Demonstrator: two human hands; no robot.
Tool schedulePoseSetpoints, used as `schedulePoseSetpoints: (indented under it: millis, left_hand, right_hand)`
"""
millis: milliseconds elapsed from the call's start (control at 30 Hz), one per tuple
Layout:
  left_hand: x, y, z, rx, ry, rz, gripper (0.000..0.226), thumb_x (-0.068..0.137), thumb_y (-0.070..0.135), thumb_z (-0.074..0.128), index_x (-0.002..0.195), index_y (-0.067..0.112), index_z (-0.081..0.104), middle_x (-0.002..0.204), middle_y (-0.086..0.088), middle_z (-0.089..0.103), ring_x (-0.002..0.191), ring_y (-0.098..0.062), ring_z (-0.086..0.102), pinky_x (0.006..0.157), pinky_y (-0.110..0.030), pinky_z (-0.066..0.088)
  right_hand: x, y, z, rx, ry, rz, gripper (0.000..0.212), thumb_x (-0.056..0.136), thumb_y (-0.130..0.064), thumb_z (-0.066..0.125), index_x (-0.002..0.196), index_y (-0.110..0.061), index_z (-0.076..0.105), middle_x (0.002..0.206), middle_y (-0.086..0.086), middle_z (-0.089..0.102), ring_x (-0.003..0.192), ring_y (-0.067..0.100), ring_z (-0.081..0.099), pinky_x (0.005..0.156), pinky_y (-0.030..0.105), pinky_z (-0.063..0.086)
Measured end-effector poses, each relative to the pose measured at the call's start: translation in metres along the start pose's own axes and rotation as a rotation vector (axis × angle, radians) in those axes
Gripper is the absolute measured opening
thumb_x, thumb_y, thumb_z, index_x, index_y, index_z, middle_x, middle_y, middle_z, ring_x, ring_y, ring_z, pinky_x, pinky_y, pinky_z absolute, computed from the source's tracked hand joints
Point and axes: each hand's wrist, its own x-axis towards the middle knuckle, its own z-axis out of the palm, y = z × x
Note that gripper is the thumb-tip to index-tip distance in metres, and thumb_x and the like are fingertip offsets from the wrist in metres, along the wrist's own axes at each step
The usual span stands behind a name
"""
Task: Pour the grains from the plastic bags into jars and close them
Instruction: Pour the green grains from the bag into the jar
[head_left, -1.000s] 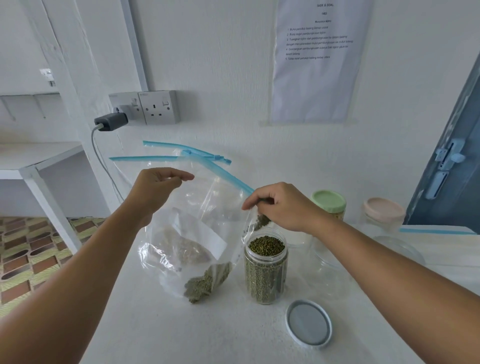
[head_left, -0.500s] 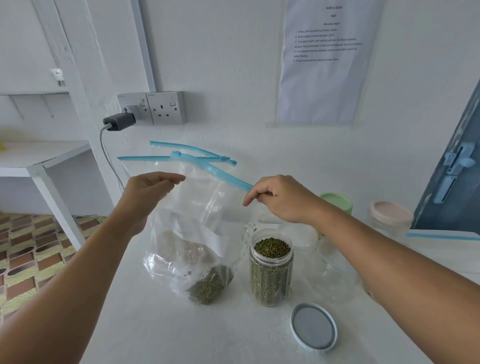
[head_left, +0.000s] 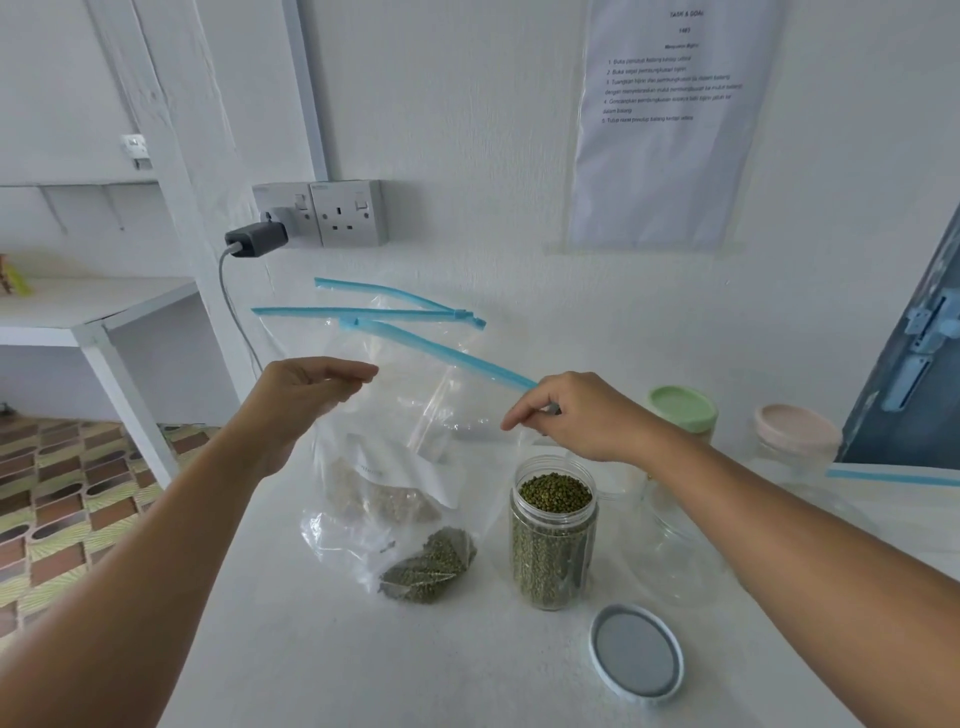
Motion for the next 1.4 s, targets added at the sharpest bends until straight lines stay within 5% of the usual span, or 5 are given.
schedulePoseSetpoints:
  millis: [200, 600, 933, 1267, 1400]
  left_hand:
    - [-0.005, 0.013, -0.020, -0.145, 0.234, 0.107, 0.036, 0.093, 0.003, 0.072, 0.084, 0.035, 0.085, 0.099, 0.008, 0.080, 0.095, -0.008, 0.066, 0.093, -0.026, 0.046]
    - [-0.033, 0.010, -0.056, -0.172, 0.300, 0.051, 0.028, 0.095, 0.006, 0.071, 0.085, 0.028, 0.084, 0.084, 0.011, 0.075, 0.075, -0.008, 0.053, 0.081, -0.023, 0.046]
    - [-0.046, -0.009, -0.062, -0.060, 0.239, -0.026, 0.020, 0.085, 0.015, 0.083, 0.098, 0.030, 0.084, 0.104, 0.005, 0.080, 0.107, -0.022, 0.070, 0.112, -0.052, 0.047]
    - [-0.043, -0.009, -0.054, 0.096, 0.258, 0.051, 0.029, 0.082, 0.011, 0.087, 0.101, 0.032, 0.082, 0.069, 0.019, 0.065, 0.073, -0.026, 0.041, 0.073, -0.032, 0.043]
    - [-0.051, -0.001, -0.046, 0.211, 0.255, 0.042, 0.032, 0.078, 0.026, 0.089, 0.103, 0.043, 0.079, 0.115, 0.003, 0.062, 0.098, -0.018, 0.058, 0.101, -0.040, 0.047]
  right_hand:
    - [0.018, -0.037, -0.013, 0.109, 0.320, -0.161, 0.027, 0.102, -0.009, 0.061, 0.111, -0.024, 0.081, 0.097, -0.015, 0.067, 0.093, -0.003, 0.064, 0.079, 0.003, 0.041]
    - [0.044, -0.076, 0.013, 0.184, 0.335, -0.176, 0.028, 0.101, -0.007, 0.061, 0.111, -0.023, 0.081, 0.090, -0.019, 0.063, 0.078, -0.012, 0.058, 0.073, 0.001, 0.037]
    - [0.043, -0.068, 0.038, 0.120, 0.249, -0.114, 0.027, 0.103, -0.014, 0.060, 0.115, -0.029, 0.079, 0.100, -0.015, 0.064, 0.084, -0.004, 0.058, 0.075, 0.000, 0.036]
    - [0.030, -0.055, 0.038, 0.142, 0.260, -0.143, 0.038, 0.091, -0.007, 0.074, 0.121, -0.030, 0.076, 0.104, -0.012, 0.066, 0.069, -0.004, 0.057, 0.072, 0.002, 0.040]
    - [0.020, -0.048, 0.036, 0.120, 0.223, -0.143, 0.038, 0.090, -0.022, 0.079, 0.125, -0.038, 0.073, 0.109, -0.010, 0.058, 0.092, 0.004, 0.060, 0.088, 0.012, 0.046]
